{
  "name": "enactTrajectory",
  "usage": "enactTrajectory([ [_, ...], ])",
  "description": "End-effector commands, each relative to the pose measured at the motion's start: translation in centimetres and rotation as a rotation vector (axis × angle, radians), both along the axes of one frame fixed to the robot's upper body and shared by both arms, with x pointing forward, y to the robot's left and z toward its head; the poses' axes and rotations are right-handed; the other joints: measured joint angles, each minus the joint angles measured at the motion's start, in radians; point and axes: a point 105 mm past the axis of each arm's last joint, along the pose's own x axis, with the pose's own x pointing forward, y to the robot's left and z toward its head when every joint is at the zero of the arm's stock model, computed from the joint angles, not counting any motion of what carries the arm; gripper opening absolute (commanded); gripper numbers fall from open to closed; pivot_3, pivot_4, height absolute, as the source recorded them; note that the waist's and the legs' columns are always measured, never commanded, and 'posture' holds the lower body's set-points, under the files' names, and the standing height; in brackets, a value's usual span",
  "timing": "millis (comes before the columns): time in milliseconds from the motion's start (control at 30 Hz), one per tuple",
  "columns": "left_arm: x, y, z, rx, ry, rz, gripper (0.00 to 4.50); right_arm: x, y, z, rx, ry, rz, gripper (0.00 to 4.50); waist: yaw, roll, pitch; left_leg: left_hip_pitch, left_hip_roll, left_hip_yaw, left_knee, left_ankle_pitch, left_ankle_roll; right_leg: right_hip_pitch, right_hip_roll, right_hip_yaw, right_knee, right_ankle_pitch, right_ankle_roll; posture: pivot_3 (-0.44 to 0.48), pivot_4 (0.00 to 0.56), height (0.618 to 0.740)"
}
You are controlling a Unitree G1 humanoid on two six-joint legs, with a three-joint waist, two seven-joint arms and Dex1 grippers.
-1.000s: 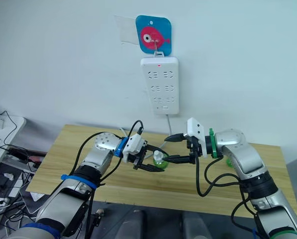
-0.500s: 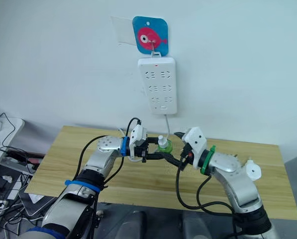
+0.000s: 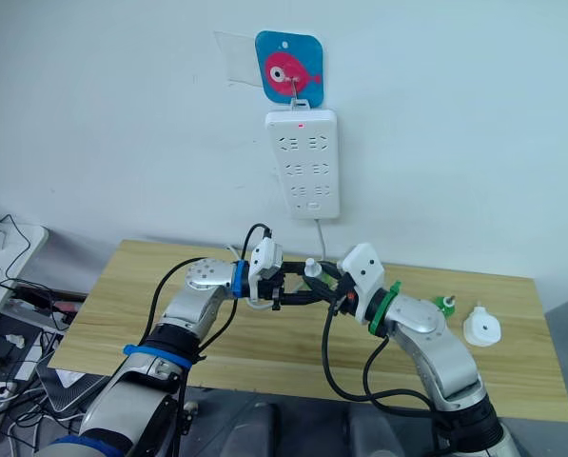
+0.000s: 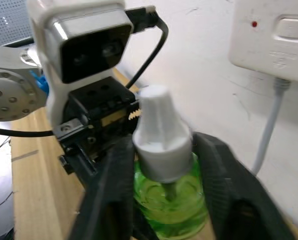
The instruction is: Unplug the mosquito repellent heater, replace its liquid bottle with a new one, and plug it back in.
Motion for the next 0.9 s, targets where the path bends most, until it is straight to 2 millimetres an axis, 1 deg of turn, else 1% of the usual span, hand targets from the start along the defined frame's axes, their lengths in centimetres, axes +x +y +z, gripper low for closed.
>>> enactTrajectory([
  [33,-0.9,-0.6,0.5,-0.007,-0.046,-0.062,2.26,-0.2,-0.1,1.3,0.043,-0.027,0.004,1.1,0.0,0.0,0.0,0.0,0.0,0.0,0.0,0.0,0.0,0.0,0.0,0.0,0.0,0.0,0.0,0.045,0.172,0.74],
  [100,-1.4,-0.6,0.3,0.0,-0.042,-0.087,2.26,-0.3,-0.1,1.4,0.034,-0.021,0.037,1.1,0.0,0.0,0.0,0.0,0.0,0.0,0.0,0.0,0.0,0.0,0.0,0.0,0.0,0.0,0.0,0.042,0.172,0.74],
  [200,-2.3,-0.3,-0.1,0.033,-0.045,-0.16,2.26,-0.7,0.1,1.4,-0.044,-0.031,0.194,1.1,-0.001,0.0,0.0,0.0,0.0,0.0,0.0,0.0,0.0,0.0,0.0,0.0,0.0,0.0,0.0,0.04,0.171,0.74],
  [367,-3.2,-0.2,0.0,0.065,-0.048,-0.261,2.26,-1.3,0.2,1.7,-0.158,-0.06,0.531,1.1,-0.001,0.0,0.0,0.001,0.0,0.0,0.0,-0.002,0.003,0.001,0.0,-0.001,0.0,0.0,-0.001,0.055,0.17,0.74],
  [467,-3.7,-0.1,0.0,0.08,-0.047,-0.315,2.26,-1.1,0.1,1.6,-0.206,-0.04,0.701,1.1,0.0,0.0,0.0,0.001,0.0,0.0,0.0,-0.002,0.004,0.001,0.0,-0.001,-0.001,0.0,-0.001,0.065,0.171,0.74],
  [567,-4.3,-0.1,-0.2,0.086,-0.042,-0.354,2.26,-0.6,0.3,1.3,-0.231,-0.021,0.801,1.1,0.0,0.0,0.0,0.001,0.0,0.0,0.0,-0.002,0.003,0.001,0.0,-0.001,-0.001,0.0,-0.001,0.065,0.171,0.74],
  [633,-4.6,-0.1,-0.3,0.087,-0.037,-0.369,2.26,-0.1,0.6,1.3,-0.239,-0.02,0.836,1.1,0.0,0.0,0.0,0.001,0.0,0.0,0.0,-0.002,0.003,0.001,0.0,-0.001,-0.001,0.0,-0.001,0.065,0.171,0.74],
  [667,-4.8,-0.3,-0.4,0.085,-0.036,-0.373,2.26,0.2,0.8,1.3,-0.25,-0.022,0.858,1.1,-0.001,0.0,0.0,0.001,0.0,0.0,0.0,-0.002,0.003,0.001,0.0,-0.001,-0.001,0.001,-0.001,0.089,0.171,0.74],
  [700,-4.8,-0.3,-0.4,0.083,-0.036,-0.374,2.26,0.3,0.9,1.2,-0.258,-0.026,0.875,1.1,0.0,0.0,0.0,0.001,0.0,0.0,0.0,-0.002,0.003,0.001,0.0,-0.001,-0.001,0.001,-0.001,0.089,0.171,0.74],
  [767,-5.0,-0.5,-0.5,0.078,-0.034,-0.373,2.26,0.5,0.9,1.3,-0.257,-0.021,0.888,1.8,0.003,0.0,0.0,0.001,0.001,-0.001,0.0,-0.001,0.003,0.001,0.0,-0.001,-0.001,0.001,-0.001,0.095,0.17,0.74],
  [833,-5.0,-0.5,-0.5,0.074,-0.032,-0.371,2.26,0.7,0.7,1.4,-0.249,-0.001,0.887,2.32,0.006,0.0,0.0,0.0,0.0,-0.001,0.0,0.0,0.002,0.001,-0.001,-0.001,-0.001,0.001,-0.001,0.095,0.17,0.74],
  [900,-5.0,-0.5,-0.5,0.071,-0.031,-0.367,2.26,0.7,0.2,1.3,-0.245,0.011,0.872,3.06,0.008,0.0,0.0,0.0,0.0,-0.001,0.0,0.0,0.001,0.001,-0.001,-0.002,-0.002,0.001,-0.001,0.085,0.168,0.74],
])
